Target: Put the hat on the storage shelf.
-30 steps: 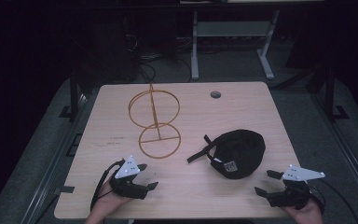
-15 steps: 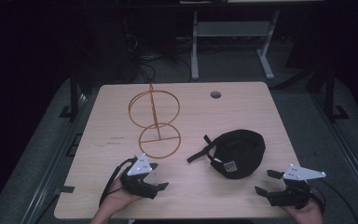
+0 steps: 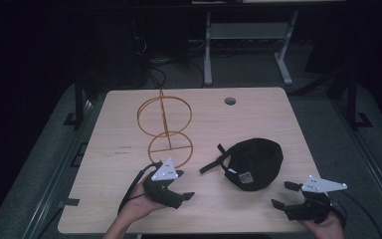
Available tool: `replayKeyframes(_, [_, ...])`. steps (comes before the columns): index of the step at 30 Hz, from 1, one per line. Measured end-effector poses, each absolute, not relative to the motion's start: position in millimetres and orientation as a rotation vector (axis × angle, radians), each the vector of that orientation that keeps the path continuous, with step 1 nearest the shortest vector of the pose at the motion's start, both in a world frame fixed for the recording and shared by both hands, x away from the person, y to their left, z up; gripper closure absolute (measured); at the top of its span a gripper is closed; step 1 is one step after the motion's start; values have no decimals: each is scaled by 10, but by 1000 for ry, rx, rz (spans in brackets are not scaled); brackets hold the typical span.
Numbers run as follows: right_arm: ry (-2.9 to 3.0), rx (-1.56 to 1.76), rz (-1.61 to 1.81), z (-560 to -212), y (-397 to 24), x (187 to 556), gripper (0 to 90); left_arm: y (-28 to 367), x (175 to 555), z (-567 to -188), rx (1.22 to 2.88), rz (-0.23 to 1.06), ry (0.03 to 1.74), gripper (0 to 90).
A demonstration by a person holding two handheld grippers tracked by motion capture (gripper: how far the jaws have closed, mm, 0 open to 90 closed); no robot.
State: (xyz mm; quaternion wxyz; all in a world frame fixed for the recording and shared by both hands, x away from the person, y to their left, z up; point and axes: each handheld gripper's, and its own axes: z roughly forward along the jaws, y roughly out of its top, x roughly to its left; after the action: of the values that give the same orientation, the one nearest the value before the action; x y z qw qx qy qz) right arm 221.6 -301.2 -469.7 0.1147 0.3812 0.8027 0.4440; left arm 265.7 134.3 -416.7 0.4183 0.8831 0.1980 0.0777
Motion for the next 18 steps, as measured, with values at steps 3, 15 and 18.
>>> replayKeyframes(3, [2358,1114,1294,-4700,-3013,2216,152,1248,2674,-4112,2224,193,467,228])
replayKeyframes(15, [2352,1121,1302,-4705,-3045,2223,153,876,2760,-3964,2238,169,368,228])
replayKeyframes(18, [2353,1121,1303,-4705,-3054,2224,153,792,2776,-3942,2244,162,350,227])
